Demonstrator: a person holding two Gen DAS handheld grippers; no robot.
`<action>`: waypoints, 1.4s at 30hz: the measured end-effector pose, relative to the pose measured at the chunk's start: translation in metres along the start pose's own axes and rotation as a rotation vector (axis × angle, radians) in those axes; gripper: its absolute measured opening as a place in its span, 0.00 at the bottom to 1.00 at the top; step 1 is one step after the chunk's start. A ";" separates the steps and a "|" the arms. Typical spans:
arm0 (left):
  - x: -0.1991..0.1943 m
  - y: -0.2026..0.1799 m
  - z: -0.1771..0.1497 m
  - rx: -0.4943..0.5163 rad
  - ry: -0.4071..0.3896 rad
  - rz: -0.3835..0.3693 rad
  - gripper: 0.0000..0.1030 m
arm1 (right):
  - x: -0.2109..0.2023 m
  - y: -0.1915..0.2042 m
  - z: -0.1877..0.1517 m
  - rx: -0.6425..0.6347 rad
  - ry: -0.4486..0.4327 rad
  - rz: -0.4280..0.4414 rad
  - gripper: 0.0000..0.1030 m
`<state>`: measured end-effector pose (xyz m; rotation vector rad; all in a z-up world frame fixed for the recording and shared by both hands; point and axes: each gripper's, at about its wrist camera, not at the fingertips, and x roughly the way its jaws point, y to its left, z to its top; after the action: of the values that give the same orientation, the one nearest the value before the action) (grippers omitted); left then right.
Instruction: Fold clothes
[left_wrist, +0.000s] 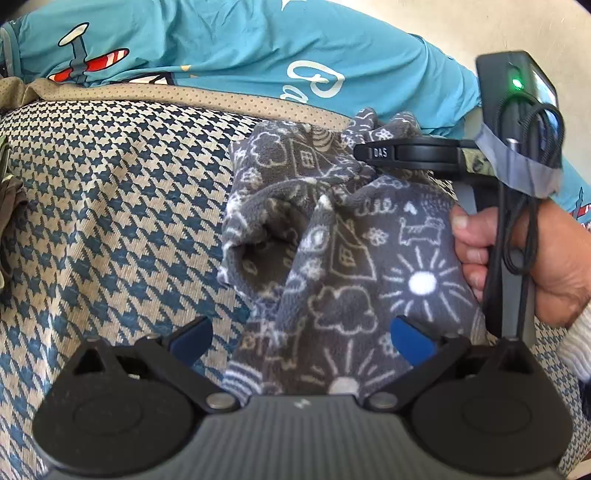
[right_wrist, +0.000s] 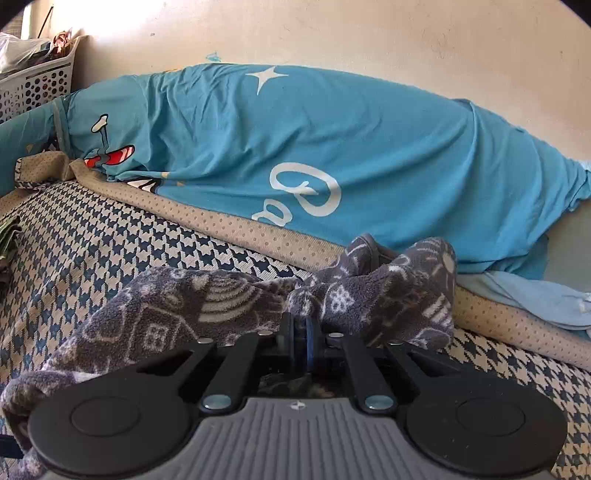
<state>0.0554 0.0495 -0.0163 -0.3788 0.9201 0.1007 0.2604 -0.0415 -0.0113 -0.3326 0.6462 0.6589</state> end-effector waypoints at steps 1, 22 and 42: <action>0.000 -0.001 0.000 0.002 0.000 0.000 1.00 | 0.001 0.000 0.001 0.003 0.001 0.001 0.05; 0.003 0.015 0.005 -0.114 -0.006 0.021 1.00 | 0.039 0.011 0.011 0.076 -0.059 0.039 0.01; 0.003 0.012 0.004 -0.114 -0.021 0.050 1.00 | 0.003 0.042 0.022 -0.002 -0.024 0.210 0.19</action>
<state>0.0569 0.0618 -0.0200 -0.4596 0.9054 0.2032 0.2446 0.0018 -0.0005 -0.2598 0.6630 0.8626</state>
